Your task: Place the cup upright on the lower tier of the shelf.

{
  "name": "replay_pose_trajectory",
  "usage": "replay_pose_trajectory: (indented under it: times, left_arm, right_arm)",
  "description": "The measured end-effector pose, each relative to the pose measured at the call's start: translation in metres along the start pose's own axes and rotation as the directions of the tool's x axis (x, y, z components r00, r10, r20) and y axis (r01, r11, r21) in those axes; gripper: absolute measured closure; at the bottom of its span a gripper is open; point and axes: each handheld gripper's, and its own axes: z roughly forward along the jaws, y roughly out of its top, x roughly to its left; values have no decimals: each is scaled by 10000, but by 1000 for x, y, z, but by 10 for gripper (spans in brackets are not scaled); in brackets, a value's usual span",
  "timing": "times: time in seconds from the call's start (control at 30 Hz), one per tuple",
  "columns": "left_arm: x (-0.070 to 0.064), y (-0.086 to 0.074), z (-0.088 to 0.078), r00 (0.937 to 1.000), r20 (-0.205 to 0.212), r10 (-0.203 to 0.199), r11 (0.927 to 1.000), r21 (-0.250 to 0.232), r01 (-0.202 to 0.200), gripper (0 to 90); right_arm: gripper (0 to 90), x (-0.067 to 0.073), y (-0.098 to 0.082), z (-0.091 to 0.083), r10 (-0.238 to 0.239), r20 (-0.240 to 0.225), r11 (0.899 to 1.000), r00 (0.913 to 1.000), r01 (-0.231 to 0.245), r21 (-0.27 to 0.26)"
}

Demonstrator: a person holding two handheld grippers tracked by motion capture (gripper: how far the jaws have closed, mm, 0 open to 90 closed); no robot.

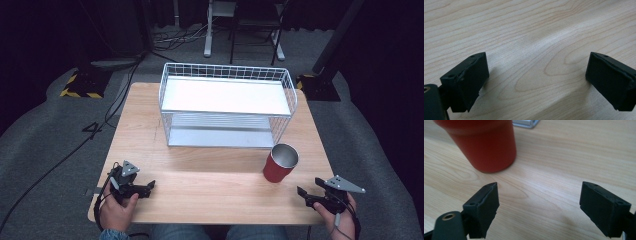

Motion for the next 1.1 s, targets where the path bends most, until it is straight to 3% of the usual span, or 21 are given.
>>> replay_pose_trajectory:
  times: [0.3,0.5,0.87,1.1]
  left_arm:
    - [0,0,0,10000,1,5,10000,13,-5,51]
    - [0,0,0,10000,2,40,10000,34,-40,51]
    - [0,0,0,10000,9,42,10000,28,-42,51]
    - [0,0,0,10000,6,35,10000,20,-35,51]
  right_arm:
    - [163,18,12,-14,-166,-261,9955,9995,141,-932]
    - [160,29,15,-15,-292,-350,9920,9990,247,-1242]
    - [157,41,21,2,-284,-335,9795,9990,211,-2004]
    - [157,48,24,15,-299,-563,9796,9980,181,-2004]
